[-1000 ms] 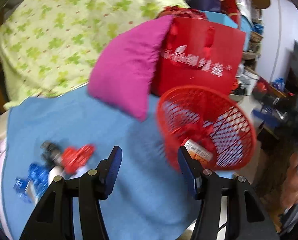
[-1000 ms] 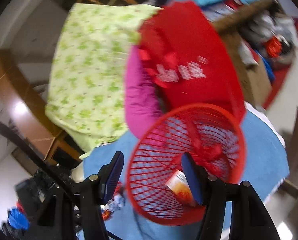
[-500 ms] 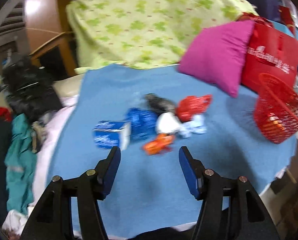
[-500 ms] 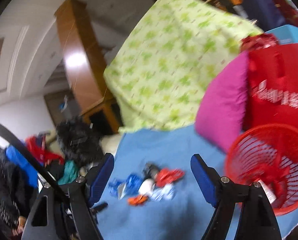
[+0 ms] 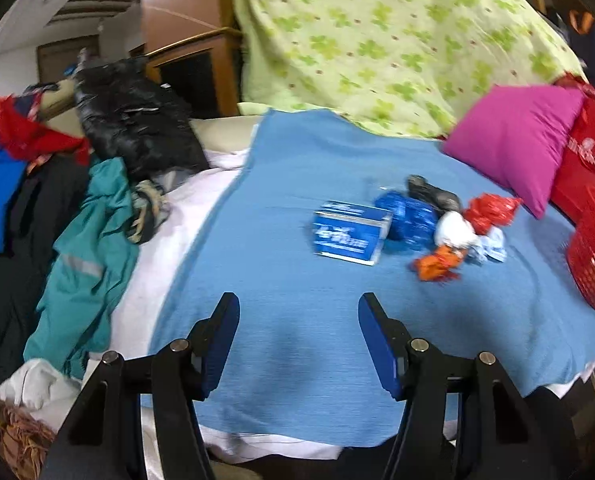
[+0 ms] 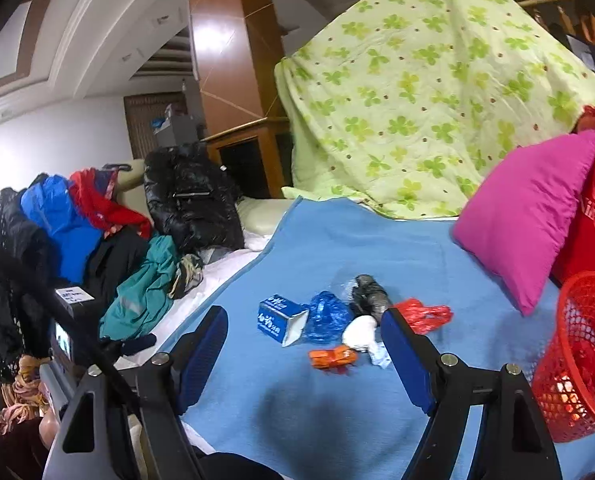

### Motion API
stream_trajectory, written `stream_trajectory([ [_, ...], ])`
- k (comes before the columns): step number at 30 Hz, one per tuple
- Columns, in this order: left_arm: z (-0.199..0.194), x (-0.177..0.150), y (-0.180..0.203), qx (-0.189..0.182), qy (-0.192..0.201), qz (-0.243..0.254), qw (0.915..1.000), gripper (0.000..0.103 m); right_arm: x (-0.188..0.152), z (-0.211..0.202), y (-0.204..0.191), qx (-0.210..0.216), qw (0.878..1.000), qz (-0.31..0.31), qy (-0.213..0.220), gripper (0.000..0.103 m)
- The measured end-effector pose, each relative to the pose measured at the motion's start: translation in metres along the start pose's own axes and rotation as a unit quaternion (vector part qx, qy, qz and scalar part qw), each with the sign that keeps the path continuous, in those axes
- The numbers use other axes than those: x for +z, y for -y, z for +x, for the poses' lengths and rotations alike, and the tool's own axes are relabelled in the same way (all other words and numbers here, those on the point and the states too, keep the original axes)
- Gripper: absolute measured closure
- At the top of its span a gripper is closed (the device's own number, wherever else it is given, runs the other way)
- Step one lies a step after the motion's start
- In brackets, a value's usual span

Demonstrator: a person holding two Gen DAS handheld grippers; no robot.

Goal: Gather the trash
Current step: 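Move both tools back toward the remaining trash pile, then grasp the blue toothpaste box with the left tool while the right tool grasps the light blue cloth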

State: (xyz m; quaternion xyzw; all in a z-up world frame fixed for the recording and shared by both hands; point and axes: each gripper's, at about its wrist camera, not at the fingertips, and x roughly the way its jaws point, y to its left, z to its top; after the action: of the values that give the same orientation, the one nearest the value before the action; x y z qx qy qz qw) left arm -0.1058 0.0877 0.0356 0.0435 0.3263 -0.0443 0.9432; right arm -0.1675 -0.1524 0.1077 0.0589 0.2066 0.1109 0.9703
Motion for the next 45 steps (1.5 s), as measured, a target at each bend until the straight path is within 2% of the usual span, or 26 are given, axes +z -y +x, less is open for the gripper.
stream_trajectory([
  [15, 0.006, -0.016, -0.094, 0.054, -0.008, -0.081, 0.9952, 0.04, 0.006, 0.049, -0.042, 0.017, 0.999, 0.009, -0.04, 0.021],
  [23, 0.009, -0.016, -0.109, 0.068, -0.015, -0.089, 0.9936, 0.04, -0.002, 0.068, -0.04, 0.024, 0.997, 0.023, -0.063, 0.022],
  [28, 0.018, -0.008, -0.093, 0.046, -0.02, -0.079, 0.9956, 0.04, -0.012, 0.082, -0.018, 0.012, 0.996, 0.043, -0.081, 0.024],
  [30, 0.023, -0.004, -0.085, 0.033, -0.021, -0.074, 0.9965, 0.04, -0.019, 0.094, -0.003, 0.001, 0.993, 0.054, -0.101, 0.034],
  [36, 0.049, 0.018, -0.049, -0.013, -0.034, -0.054, 0.9978, 0.04, -0.043, 0.131, 0.039, -0.027, 0.985, 0.089, -0.146, 0.046],
  [39, 0.068, 0.03, -0.036, -0.039, -0.046, -0.059, 0.9965, 0.04, -0.052, 0.147, 0.055, -0.038, 0.982, 0.097, -0.157, 0.048],
  [45, 0.102, 0.051, -0.022, -0.059, -0.066, -0.074, 0.9933, 0.04, -0.067, 0.162, 0.105, -0.086, 0.972, 0.143, -0.164, 0.048],
])
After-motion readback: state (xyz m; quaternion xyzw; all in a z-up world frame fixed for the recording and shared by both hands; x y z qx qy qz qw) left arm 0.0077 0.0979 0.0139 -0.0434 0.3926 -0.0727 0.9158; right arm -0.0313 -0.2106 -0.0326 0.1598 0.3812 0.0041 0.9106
